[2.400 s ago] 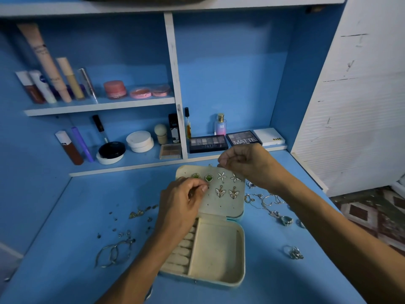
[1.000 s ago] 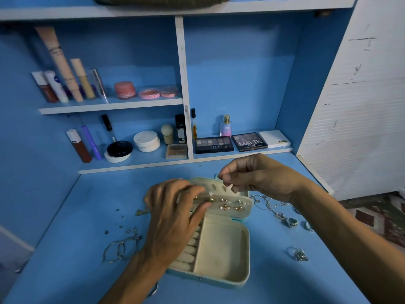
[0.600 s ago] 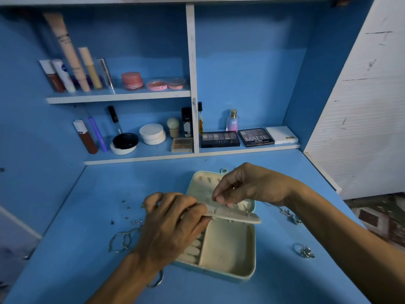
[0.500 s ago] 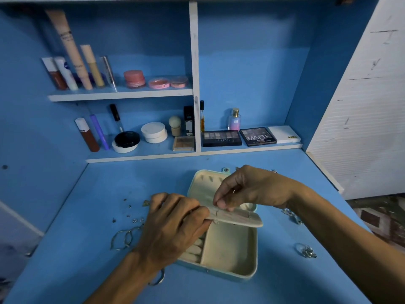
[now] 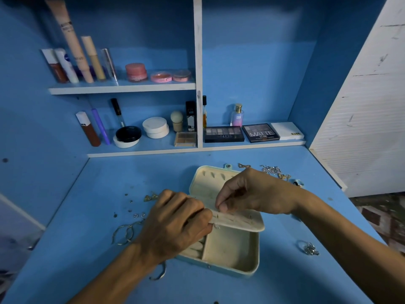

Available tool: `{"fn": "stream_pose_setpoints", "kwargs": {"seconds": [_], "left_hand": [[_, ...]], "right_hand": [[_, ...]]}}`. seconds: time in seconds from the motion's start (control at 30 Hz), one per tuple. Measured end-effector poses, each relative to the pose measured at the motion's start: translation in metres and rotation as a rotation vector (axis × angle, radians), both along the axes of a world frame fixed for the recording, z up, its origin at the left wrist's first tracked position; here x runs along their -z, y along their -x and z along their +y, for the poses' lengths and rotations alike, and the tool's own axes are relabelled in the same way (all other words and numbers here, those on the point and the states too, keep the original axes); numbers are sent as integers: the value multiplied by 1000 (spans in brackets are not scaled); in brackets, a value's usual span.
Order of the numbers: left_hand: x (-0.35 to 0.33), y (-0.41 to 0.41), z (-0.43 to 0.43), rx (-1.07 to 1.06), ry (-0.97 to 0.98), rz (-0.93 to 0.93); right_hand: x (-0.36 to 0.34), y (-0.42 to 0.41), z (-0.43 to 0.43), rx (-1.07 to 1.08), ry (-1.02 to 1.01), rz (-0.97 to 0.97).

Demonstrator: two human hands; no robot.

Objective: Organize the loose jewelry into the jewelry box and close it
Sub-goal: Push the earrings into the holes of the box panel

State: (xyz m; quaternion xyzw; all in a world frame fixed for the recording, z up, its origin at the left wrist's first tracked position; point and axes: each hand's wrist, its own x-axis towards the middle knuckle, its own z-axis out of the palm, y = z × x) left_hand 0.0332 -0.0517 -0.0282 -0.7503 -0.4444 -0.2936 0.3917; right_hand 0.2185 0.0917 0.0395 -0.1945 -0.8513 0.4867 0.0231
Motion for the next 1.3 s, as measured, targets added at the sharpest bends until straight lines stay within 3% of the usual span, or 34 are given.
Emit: {"fn": "stream_pose_setpoints", "kwargs": {"seconds": [0.63,0.93,1.3], "left_hand": [[1,-1,5,0,-27,2],[2,0,6,0,-27,2],[0,0,5,7,-46,19]], "right_hand": [[-6,1,2,-21,-123,-37],[-17,9,-4,-80,-263,-147],[-25,18,-9,-113,-281,-203]]}}
